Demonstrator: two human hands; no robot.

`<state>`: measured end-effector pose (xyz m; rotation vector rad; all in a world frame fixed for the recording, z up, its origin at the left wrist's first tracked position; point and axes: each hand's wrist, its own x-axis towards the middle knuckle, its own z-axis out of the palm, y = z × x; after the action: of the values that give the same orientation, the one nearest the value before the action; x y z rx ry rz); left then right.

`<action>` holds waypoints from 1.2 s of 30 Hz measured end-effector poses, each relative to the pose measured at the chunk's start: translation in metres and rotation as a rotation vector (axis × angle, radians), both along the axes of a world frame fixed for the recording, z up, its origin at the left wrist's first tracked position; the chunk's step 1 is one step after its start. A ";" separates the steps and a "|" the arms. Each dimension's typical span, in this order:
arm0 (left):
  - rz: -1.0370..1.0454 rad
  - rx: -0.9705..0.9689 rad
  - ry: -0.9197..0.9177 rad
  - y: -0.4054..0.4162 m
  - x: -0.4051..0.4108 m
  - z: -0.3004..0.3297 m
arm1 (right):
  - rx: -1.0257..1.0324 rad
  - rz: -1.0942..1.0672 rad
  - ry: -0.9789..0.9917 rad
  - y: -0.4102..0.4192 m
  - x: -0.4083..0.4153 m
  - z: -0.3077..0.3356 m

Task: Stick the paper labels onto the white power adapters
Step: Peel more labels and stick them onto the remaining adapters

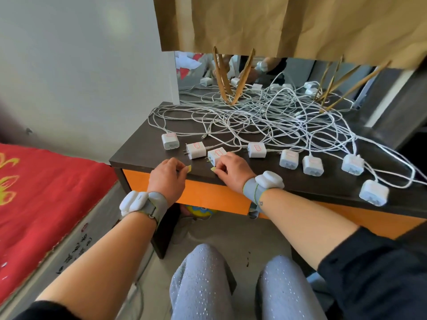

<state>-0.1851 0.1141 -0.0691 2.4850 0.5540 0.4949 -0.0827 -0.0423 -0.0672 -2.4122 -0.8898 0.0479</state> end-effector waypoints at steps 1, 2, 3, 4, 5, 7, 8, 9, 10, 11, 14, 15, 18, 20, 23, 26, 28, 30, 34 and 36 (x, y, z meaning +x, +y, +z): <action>-0.002 -0.001 0.002 -0.001 0.001 0.000 | -0.042 -0.010 0.005 0.000 0.002 0.000; -0.005 -0.003 0.003 -0.001 0.001 0.000 | -0.078 -0.021 0.017 0.001 0.004 0.000; -0.010 -0.005 0.004 -0.002 0.002 0.000 | -0.104 -0.035 0.028 0.001 0.006 0.000; -0.017 -0.007 0.002 -0.004 0.004 -0.001 | -0.112 -0.055 0.039 0.000 0.007 0.001; -0.026 -0.010 -0.007 -0.005 0.006 -0.001 | -0.105 -0.076 0.050 -0.002 0.009 0.002; -0.057 -0.014 -0.041 -0.011 0.012 -0.001 | -0.077 -0.130 0.072 -0.013 0.011 0.005; -0.085 -0.012 -0.062 -0.016 0.016 -0.001 | -0.063 -0.165 0.082 -0.023 0.013 0.006; -0.123 -0.018 -0.077 -0.025 0.021 0.000 | -0.050 -0.207 0.088 -0.037 0.013 0.008; -0.160 -0.026 -0.086 -0.036 0.026 0.001 | -0.036 -0.247 0.085 -0.052 0.014 0.010; -0.204 -0.042 -0.085 -0.049 0.032 0.003 | -0.014 -0.296 0.080 -0.070 0.015 0.012; -0.366 -0.113 -0.084 -0.103 0.048 0.008 | 0.046 -0.477 0.053 -0.133 0.010 0.016; -0.393 -0.125 -0.088 -0.110 0.049 0.010 | 0.057 -0.499 0.045 -0.142 0.010 0.018; -0.573 -0.160 -0.045 -0.175 0.055 0.008 | 0.047 -0.690 0.046 -0.216 -0.010 0.017; -0.704 -0.163 0.013 -0.225 0.054 0.001 | 0.030 -0.822 0.059 -0.269 -0.030 0.008; -0.877 -0.180 0.120 -0.301 0.045 -0.016 | -0.057 -0.996 0.132 -0.343 -0.067 -0.012; -0.981 -0.186 0.244 -0.369 0.034 -0.041 | -0.194 -1.117 0.229 -0.400 -0.099 -0.039; -1.014 -0.190 0.345 -0.413 0.026 -0.059 | -0.238 -1.200 0.299 -0.436 -0.117 -0.057; -0.993 -0.195 0.429 -0.437 0.019 -0.074 | -0.262 -1.220 0.329 -0.454 -0.132 -0.072; -0.986 -0.183 0.568 -0.484 0.014 -0.111 | -0.186 -1.260 0.396 -0.495 -0.148 -0.109; -0.995 -0.187 0.607 -0.492 0.012 -0.121 | -0.167 -1.250 0.436 -0.501 -0.150 -0.123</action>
<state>-0.1735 -0.3774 -0.1898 2.3280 -0.4391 -0.6691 -0.2325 -0.5436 -0.1899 -2.5271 0.8788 0.1622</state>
